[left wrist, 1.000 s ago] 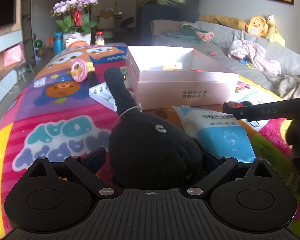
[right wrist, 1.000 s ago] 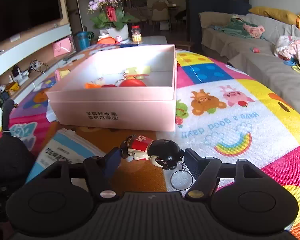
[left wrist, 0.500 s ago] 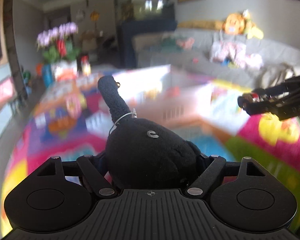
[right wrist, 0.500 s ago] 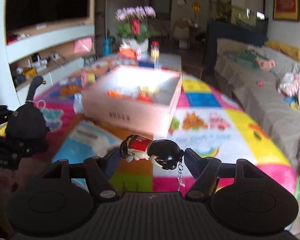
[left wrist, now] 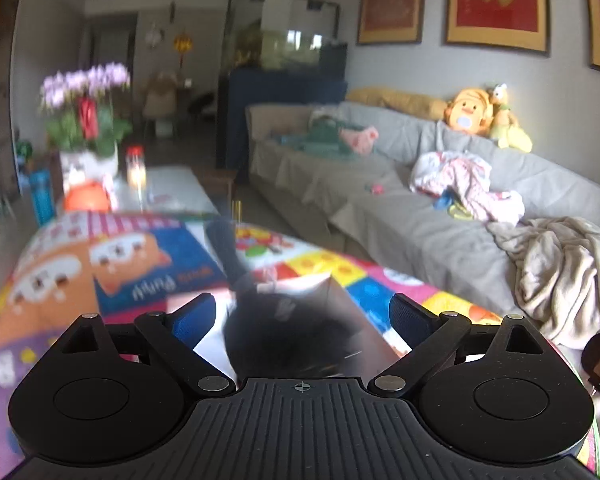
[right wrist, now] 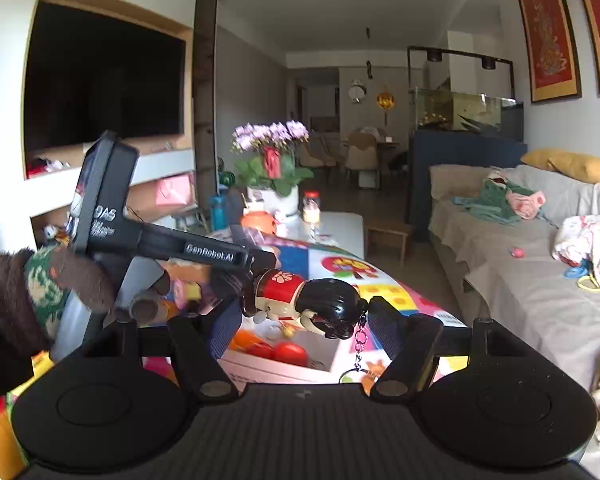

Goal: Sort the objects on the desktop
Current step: 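Drop the plush into the pink box with the left gripper while the right drops the keychain in, then grasp the pink round toy with the yellow piece using the right gripper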

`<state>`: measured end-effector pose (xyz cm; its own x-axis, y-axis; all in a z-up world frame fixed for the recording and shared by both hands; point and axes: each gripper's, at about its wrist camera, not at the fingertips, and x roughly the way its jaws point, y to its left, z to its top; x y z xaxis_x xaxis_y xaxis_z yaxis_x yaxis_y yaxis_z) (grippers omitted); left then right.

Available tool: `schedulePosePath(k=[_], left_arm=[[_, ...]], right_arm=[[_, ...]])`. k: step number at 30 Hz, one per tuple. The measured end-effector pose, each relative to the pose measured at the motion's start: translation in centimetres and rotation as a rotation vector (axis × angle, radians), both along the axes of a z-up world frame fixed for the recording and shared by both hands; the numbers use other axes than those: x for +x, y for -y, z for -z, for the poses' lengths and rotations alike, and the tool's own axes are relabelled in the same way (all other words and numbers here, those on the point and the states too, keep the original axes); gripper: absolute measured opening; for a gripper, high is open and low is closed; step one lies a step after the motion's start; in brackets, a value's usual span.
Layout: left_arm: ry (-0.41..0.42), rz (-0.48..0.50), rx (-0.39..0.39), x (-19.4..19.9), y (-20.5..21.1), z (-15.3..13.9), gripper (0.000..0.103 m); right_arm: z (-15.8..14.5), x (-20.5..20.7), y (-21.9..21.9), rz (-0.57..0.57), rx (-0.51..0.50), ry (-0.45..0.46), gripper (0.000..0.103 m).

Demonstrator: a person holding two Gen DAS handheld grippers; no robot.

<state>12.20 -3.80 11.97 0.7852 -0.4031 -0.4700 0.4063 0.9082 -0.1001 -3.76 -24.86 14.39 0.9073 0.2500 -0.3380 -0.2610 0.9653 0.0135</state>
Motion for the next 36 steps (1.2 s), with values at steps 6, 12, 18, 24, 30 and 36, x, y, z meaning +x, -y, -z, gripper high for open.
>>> schedulePosePath(k=[6, 12, 18, 24, 30, 36], left_arm=[[-0.033, -0.067, 0.043, -3.7, -3.7, 5.1, 0.097], [0.005, -0.145, 0.133, -8.6, -6.6, 7.8, 0.099], [-0.016, -0.177, 0.112, -10.2, -9.0, 8.4, 0.101], [-0.07, -0.196, 0.077, -11.2, -10.1, 10.0, 0.101], [-0.121, -0.144, -0.014, -11.6, -9.8, 10.1, 0.101], [-0.157, 0.029, -0.072, -12.8, -6.0, 9.3, 0.102]], right_arm=[[1.3, 3.1, 1.1, 0.042, 0.028, -0.097, 0.07], [1.3, 7.7, -0.2, -0.029, 0.076, -0.149, 0.07], [0.8, 13.9, -3.6, 0.007, 0.071, -0.139, 0.074], [2.1, 15.3, -3.6, 0.036, 0.094, -0.205, 0.075], [4.4, 12.1, -3.1, 0.071, 0.004, -0.204, 0.075], [6.7, 8.2, -1.9, 0.115, -0.017, -0.204, 0.075]])
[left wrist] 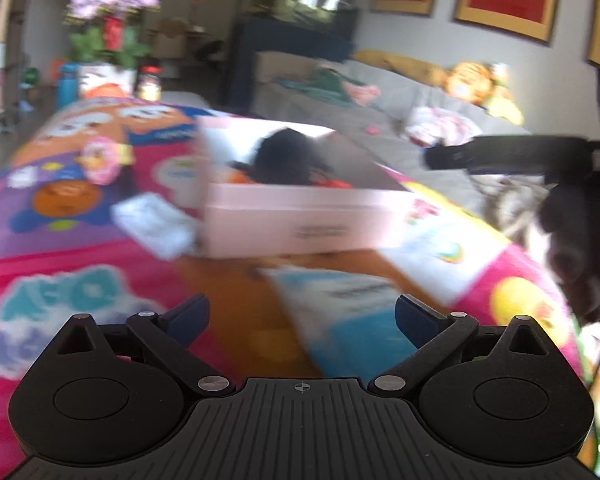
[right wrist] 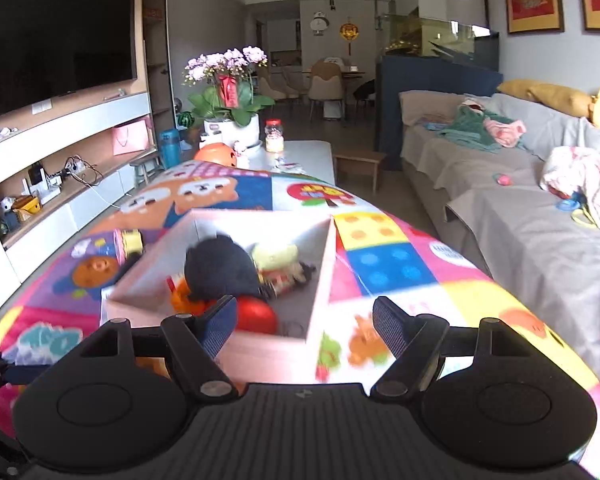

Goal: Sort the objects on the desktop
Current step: 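Grasp the pink round toy with the yellow piece using the right gripper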

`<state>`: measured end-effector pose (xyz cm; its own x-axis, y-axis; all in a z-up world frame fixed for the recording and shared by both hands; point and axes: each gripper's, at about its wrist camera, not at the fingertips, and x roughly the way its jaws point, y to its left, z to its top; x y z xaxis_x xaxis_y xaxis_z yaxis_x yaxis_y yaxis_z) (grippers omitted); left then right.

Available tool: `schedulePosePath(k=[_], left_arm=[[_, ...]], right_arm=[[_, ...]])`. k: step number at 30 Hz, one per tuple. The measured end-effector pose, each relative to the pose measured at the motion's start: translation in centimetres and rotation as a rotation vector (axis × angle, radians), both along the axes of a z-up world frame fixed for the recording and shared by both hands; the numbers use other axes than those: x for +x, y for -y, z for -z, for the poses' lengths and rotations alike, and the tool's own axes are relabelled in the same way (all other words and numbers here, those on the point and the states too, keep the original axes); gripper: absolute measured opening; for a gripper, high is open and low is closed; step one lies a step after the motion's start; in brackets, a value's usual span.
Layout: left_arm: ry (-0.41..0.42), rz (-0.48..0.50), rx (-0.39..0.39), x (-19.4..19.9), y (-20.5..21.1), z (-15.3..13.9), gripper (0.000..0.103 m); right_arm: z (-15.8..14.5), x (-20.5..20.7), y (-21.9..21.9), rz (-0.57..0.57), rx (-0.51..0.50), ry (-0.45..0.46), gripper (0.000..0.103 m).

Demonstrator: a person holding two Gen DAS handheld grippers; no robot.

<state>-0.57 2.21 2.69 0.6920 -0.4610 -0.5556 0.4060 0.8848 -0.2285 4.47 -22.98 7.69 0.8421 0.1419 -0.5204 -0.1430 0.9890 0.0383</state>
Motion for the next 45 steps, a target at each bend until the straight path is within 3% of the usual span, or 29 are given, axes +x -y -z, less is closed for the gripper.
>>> schedulePosePath(k=[2, 6, 9, 11, 19, 23, 26, 31, 34, 38, 45], left_arm=[[-0.003, 0.059, 0.01, -0.4, 2.1, 0.1, 0.102], [0.048, 0.088, 0.122, -1.3, 5.6, 0.7, 0.101], [0.075, 0.084, 0.179, -1.6, 6.4, 0.9, 0.1], [0.079, 0.072, 0.176, -1.5, 5.7, 0.6, 0.1], [0.13, -0.173, 0.131, 4.1, -2.1, -1.6, 0.1], [0.119, -0.312, 0.217, 8.1, -4.7, -0.9, 0.1], [0.094, -0.48, 0.301, 9.6, -6.4, 0.0, 0.1], [0.002, -0.561, 0.219, 7.4, -10.0, 1.0, 0.1], [-0.044, -0.502, 0.206, 5.9, -10.6, 2.1, 0.101], [-0.033, -0.472, 0.186, 5.0, -10.4, 2.3, 0.103], [-0.067, -0.462, 0.184, 5.8, -10.1, 2.7, 0.103]], right_arm=[[0.7, -0.9, 0.1, 0.013, -0.006, -0.007, 0.076], [1.7, -2.1, 0.3, 0.025, -0.003, -0.02, 0.081], [2.2, -2.8, 0.3, 0.015, 0.01, -0.027, 0.083], [2.5, -3.0, 0.2, 0.007, 0.01, -0.029, 0.084], [4.0, -3.7, -1.5, -0.054, 0.004, -0.045, 0.084], [4.0, -3.8, -2.9, -0.097, -0.019, -0.045, 0.084], [1.6, -3.1, -4.9, -0.193, -0.004, -0.02, 0.077], [-3.5, 1.7, -11.6, -0.406, -0.014, -0.005, 0.077], [-4.5, 6.3, -17.4, -0.48, -0.089, -0.036, 0.077], [-2.9, 13.7, -24.5, -0.486, -0.19, -0.158, 0.077], [2.5, 22.8, -29.7, -0.392, -0.164, -0.345, 0.075]])
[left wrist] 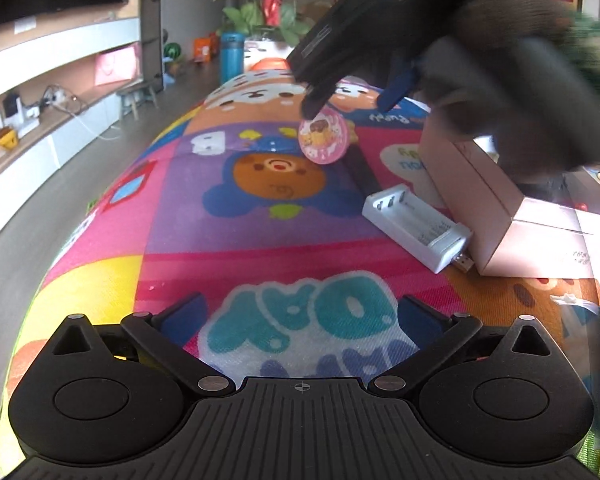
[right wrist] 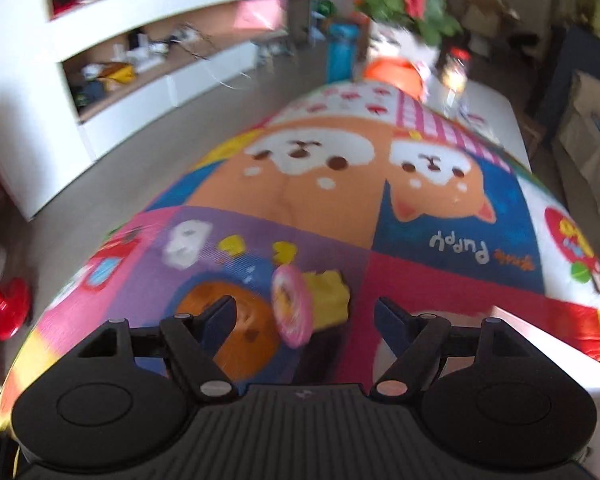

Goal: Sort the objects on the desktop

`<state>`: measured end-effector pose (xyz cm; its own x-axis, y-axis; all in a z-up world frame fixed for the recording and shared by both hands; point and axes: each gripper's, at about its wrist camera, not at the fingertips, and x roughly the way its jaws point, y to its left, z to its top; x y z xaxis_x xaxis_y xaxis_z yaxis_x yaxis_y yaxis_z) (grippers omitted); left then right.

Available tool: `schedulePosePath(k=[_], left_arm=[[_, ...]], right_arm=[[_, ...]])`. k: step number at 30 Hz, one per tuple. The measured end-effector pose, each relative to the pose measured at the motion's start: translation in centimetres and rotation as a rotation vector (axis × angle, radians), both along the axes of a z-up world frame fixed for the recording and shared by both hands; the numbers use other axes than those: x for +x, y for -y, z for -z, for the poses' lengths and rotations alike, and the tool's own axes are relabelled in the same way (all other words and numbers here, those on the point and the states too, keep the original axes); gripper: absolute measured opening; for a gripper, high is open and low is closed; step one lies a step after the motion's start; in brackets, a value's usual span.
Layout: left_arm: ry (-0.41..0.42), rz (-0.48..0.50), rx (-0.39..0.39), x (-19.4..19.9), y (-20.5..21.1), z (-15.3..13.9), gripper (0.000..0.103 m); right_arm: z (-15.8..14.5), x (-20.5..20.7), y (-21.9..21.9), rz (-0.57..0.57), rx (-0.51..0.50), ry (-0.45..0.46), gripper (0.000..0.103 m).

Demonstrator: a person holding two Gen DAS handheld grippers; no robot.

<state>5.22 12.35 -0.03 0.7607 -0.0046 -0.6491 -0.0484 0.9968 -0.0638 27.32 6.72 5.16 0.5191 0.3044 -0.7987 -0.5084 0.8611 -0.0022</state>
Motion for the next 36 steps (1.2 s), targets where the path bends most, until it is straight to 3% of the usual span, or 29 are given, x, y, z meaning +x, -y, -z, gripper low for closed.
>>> schedulePosePath(k=[2, 4, 11, 17, 20, 23, 27, 29, 33, 35, 36], left_arm=[[0.002, -0.001, 0.001, 0.0, 0.0, 0.1, 0.103], [0.003, 0.0, -0.004, 0.0, 0.0, 0.1, 0.103], [0.014, 0.003, -0.03, -0.2, -0.4, 0.1, 0.103], [0.022, 0.001, -0.057, -0.2, -0.8, 0.1, 0.103], [0.034, -0.02, -0.089, -0.4, -1.3, 0.1, 0.103], [0.055, -0.051, -0.142, -0.6, -2.3, 0.0, 0.103], [0.086, -0.111, -0.273, -1.2, -4.6, -0.1, 0.103], [0.084, -0.119, -0.297, -1.5, -5.1, -0.3, 0.103], [0.071, -0.091, -0.217, -3.0, -4.3, -1.4, 0.103], [0.069, -0.061, -0.179, -3.9, -3.7, -2.0, 0.103], [0.07, -0.05, -0.155, -4.2, -3.4, -2.3, 0.103]], right_arm=[[1.2, 1.0, -0.6, 0.017, -0.006, -0.038, 0.069], [2.0, 1.3, -1.5, 0.009, -0.039, -0.048, 0.054], [-0.8, -2.3, -0.3, -0.044, -0.023, 0.032, 0.048], [-5.8, -9.4, 5.3, -0.116, 0.076, 0.053, 0.047], [-6.8, -13.4, 8.7, -0.123, 0.096, 0.06, 0.047], [-5.6, -16.4, 11.8, -0.126, 0.179, -0.061, 0.047], [-0.7, -18.2, 14.3, -0.116, 0.367, -0.337, 0.047], [1.6, -18.8, 14.7, -0.109, 0.419, -0.41, 0.047], [1.4, -19.7, 15.6, -0.13, 0.472, -0.324, 0.048], [0.9, -20.2, 16.4, -0.11, 0.451, -0.226, 0.049], [0.6, -20.5, 16.8, -0.099, 0.421, -0.172, 0.055]])
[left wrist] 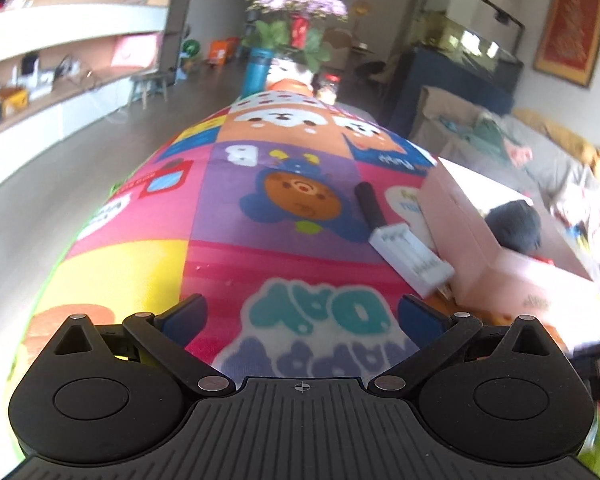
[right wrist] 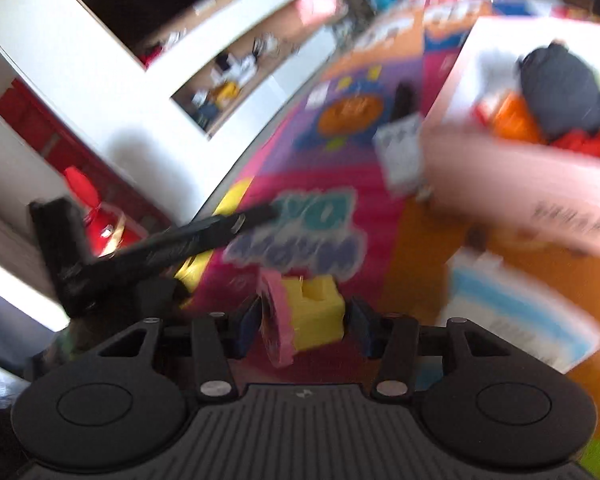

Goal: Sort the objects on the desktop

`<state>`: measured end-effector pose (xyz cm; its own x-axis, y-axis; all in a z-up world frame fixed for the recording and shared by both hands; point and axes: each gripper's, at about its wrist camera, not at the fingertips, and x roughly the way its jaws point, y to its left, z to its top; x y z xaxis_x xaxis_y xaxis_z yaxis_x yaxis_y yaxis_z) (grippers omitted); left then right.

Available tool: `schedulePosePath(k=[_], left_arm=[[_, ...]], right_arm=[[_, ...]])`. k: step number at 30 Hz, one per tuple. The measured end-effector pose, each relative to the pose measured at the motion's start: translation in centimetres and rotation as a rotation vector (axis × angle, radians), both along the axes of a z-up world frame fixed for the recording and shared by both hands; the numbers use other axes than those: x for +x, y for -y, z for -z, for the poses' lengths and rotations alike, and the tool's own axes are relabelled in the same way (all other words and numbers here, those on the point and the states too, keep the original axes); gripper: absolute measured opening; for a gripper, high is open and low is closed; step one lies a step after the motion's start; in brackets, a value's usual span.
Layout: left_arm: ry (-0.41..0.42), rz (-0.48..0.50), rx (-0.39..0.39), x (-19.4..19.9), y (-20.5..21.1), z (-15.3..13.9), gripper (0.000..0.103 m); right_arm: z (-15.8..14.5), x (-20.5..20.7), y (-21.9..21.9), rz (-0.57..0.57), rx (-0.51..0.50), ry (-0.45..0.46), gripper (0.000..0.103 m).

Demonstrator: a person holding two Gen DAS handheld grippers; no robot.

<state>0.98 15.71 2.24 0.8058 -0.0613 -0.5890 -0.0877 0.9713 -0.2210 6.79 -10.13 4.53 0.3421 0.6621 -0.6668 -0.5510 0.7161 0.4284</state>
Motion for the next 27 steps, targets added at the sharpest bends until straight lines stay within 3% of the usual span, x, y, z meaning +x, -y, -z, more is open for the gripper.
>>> schedulePosePath(k=[5, 8, 11, 16, 18, 21, 25, 27], left_arm=[[0.011, 0.082, 0.074, -1.6, 1.9, -1.0, 0.103], [0.014, 0.187, 0.101, -2.2, 4.0, -1.4, 0.103], [0.03, 0.294, 0.16, -2.6, 6.6, -1.5, 0.103], [0.064, 0.258, 0.261, 0.7, 8.4, -1.8, 0.103], [0.055, 0.316, 0.272, 3.5, 8.4, -1.8, 0.103], [-0.003, 0.496, 0.246, 7.7, 8.3, -0.8, 0.103], [-0.006, 0.559, 0.385, 10.7, 9.4, 1.1, 0.103], [-0.004, 0.598, 0.396, 11.3, 9.6, 1.7, 0.103]], right_arm=[[-0.5, -1.2, 2.1, 0.127, -0.144, 0.183, 0.06], [-0.5, -1.6, 4.4, 0.167, -0.109, 0.204, 0.061], [-0.5, -2.6, 6.9, 0.239, -0.077, 0.26, 0.072], [0.2, -5.0, 9.8, 0.365, -0.114, 0.357, 0.082], [0.7, -5.5, 10.9, 0.392, -0.102, 0.353, 0.087], [1.8, -5.8, 12.6, 0.433, -0.054, 0.309, 0.089], [3.3, -5.8, 13.8, 0.483, -0.018, 0.267, 0.092], [3.3, -5.7, 14.1, 0.495, -0.004, 0.258, 0.093]])
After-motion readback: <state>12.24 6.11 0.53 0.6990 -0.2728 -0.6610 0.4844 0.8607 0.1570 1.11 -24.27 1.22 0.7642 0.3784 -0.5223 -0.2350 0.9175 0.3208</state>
